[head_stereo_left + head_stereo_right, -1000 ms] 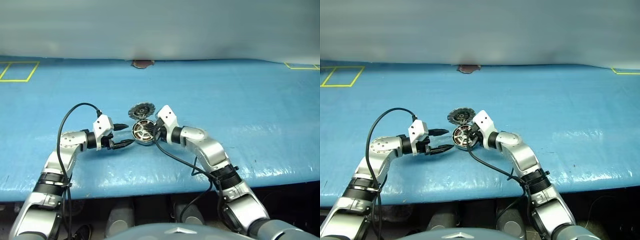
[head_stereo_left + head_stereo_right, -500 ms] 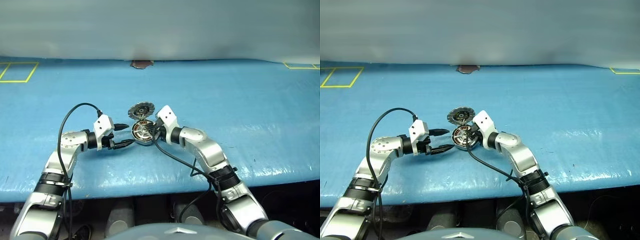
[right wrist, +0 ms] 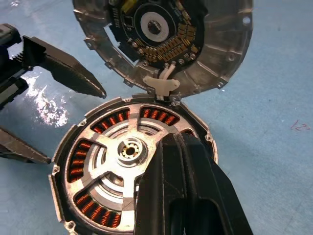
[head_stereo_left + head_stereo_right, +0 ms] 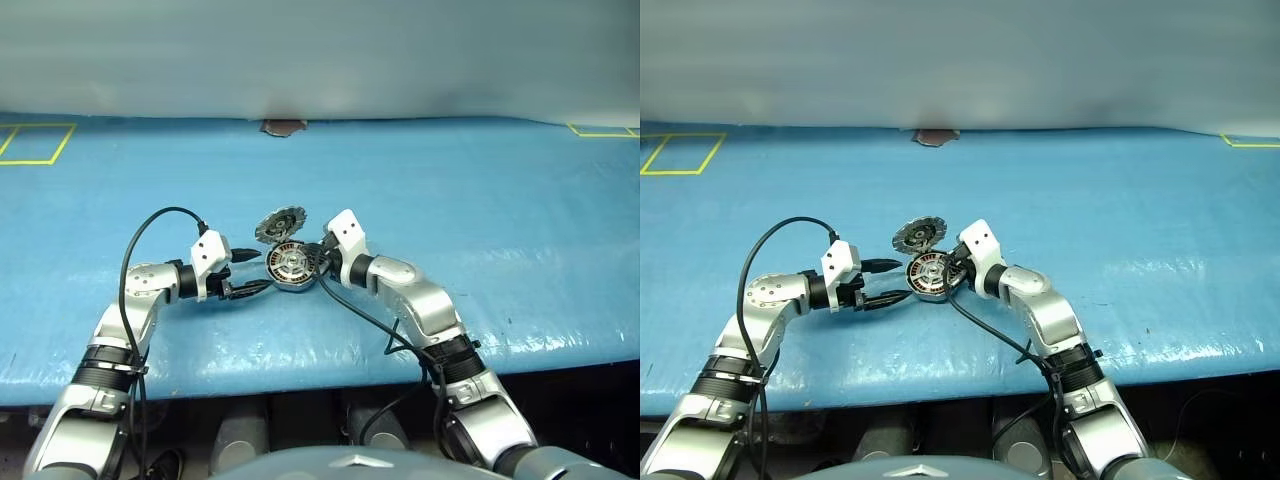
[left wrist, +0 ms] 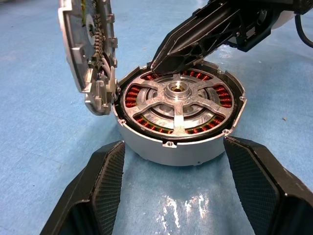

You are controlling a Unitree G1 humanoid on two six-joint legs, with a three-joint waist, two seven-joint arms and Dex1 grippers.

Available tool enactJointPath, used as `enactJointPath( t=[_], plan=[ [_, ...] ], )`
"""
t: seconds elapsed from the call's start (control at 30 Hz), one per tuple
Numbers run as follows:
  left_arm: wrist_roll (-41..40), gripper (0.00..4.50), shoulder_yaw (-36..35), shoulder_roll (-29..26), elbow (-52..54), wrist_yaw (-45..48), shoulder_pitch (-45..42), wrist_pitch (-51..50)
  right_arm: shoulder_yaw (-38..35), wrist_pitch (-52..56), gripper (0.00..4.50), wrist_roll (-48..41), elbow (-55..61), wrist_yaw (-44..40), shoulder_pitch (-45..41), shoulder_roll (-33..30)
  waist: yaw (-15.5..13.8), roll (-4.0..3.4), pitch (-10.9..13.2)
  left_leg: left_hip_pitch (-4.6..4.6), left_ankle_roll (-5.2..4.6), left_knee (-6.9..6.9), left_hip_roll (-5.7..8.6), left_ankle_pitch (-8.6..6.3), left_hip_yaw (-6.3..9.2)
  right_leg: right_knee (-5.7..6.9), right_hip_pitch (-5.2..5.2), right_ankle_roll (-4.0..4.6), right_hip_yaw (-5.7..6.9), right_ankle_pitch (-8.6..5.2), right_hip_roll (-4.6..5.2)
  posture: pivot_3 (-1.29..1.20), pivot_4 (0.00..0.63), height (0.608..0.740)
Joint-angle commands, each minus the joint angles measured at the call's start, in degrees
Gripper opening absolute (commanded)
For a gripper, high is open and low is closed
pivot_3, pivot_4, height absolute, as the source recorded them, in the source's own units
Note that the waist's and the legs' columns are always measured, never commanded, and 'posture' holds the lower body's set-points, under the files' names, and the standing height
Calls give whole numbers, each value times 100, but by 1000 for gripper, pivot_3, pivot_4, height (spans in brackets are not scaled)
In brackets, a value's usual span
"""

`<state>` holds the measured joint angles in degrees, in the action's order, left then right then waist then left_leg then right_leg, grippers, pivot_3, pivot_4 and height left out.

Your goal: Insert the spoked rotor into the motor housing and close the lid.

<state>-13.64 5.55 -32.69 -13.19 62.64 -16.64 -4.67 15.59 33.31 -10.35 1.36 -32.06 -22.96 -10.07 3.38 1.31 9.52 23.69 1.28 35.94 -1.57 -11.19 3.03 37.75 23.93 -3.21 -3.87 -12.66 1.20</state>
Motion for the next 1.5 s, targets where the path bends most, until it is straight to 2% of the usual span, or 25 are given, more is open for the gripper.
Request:
enactJointPath(
  t=[0.03,0.27,0.6,0.63,0.73,0.83,1.03,1.13,1.17,1.5],
  plan=[
    [-28,3508,-64,-17,46,56,-110,86,205,61,48,51,1028,-297,-179,-339,1,-3,2,0,0,0,0,0,0,0,1,0,0,0,0,0,150,740],
    [9,3508,-33,26,-39,106,-203,179,1291,-160,48,1279,1350,-891,-586,-1788,-16,-1,2,1,0,1,2,0,0,-2,2,2,3,-2,4,0,150,740],
    [-45,3508,-169,-64,85,73,35,206,1162,-427,48,1618,1446,-1030,-892,-1943,8,0,4,10,0,-1,1,0,-2,-3,12,2,2,-1,2,0,150,740],
    [-57,3508,-188,-76,102,71,62,192,1116,-454,211,1653,1453,-1012,-950,-1949,6,0,4,10,0,-1,1,0,-2,-3,12,2,2,-1,2,0,150,740],
    [-91,3508,-240,-110,137,56,134,160,936,-476,890,1911,1365,-693,-1150,-1895,0,0,4,10,0,-1,1,0,-2,-2,13,2,2,-1,2,0,150,740],
    [-112,3508,-293,-133,160,24,187,170,747,-650,890,2088,1081,-417,-1380,-1850,0,0,5,11,0,0,1,0,-2,-2,13,2,2,-1,3,0,150,740],
    [-107,3508,-318,-150,151,-33,235,148,69,-1110,890,1815,81,194,-1870,-1193,3,0,5,9,0,-2,0,0,-3,0,14,2,2,0,1,0,150,740],
    [-97,3508,-311,-119,172,-61,247,152,-106,-1379,351,1452,-434,91,-2087,-768,16,-2,7,11,0,-5,1,0,-5,-1,14,-2,0,2,2,0,150,740],
    [-99,3508,-311,-112,178,-67,248,153,-73,-1442,39,1407,-564,5,-2119,-683,18,-2,7,10,0,-5,0,0,-5,0,14,-3,0,3,2,0,150,740],
    [-107,3508,-366,-166,196,-133,286,152,154,-1697,39,1282,-1531,-447,-2404,-68,17,-6,9,10,0,-7,1,0,-3,0,14,-15,1,11,1,0,150,740]
  ],
)
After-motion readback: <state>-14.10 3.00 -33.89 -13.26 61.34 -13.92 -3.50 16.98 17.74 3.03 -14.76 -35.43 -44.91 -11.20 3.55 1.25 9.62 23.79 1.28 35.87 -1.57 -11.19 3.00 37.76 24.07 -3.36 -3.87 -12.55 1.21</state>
